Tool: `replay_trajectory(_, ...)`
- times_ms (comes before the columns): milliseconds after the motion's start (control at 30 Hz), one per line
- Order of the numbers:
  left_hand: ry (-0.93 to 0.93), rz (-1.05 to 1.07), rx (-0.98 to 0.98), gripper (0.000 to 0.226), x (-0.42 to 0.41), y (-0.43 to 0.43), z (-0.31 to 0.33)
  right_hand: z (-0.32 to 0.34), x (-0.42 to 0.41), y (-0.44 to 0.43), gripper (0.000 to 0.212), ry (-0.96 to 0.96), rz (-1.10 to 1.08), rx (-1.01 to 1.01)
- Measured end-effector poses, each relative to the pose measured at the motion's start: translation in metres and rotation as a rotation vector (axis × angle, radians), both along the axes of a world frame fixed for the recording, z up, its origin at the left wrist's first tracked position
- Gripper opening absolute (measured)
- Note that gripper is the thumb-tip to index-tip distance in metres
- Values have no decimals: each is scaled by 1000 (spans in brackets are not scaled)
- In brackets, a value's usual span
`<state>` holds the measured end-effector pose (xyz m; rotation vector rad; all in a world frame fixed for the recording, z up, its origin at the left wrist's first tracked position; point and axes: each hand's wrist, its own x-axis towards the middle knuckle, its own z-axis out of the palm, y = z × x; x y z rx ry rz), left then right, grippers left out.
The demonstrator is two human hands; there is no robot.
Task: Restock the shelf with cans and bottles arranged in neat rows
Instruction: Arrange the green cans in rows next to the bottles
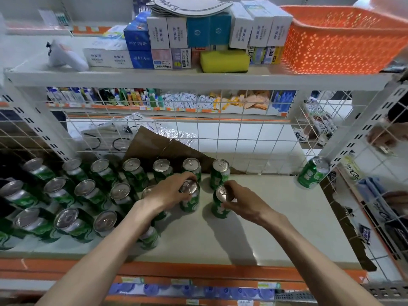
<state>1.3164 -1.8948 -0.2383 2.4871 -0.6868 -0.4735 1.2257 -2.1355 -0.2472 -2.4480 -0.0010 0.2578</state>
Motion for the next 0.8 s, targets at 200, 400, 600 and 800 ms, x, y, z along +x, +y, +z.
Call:
replay_trajectory(200,23,20,-37,52,-4,1,-5,-2,2,0,50,12,68,48)
replay_trajectory(400,33,20,-52,55,-6,1,-2,-4,2,-3,49,-18,61,61)
replay_trajectory(600,87,13,-48,59,-3,2,-3,-6,5,-5,51,-22,76,54)
replay_trajectory(800,117,8,-69,64,-2,2,-1,-16,7,-8,66,-8,58,68)
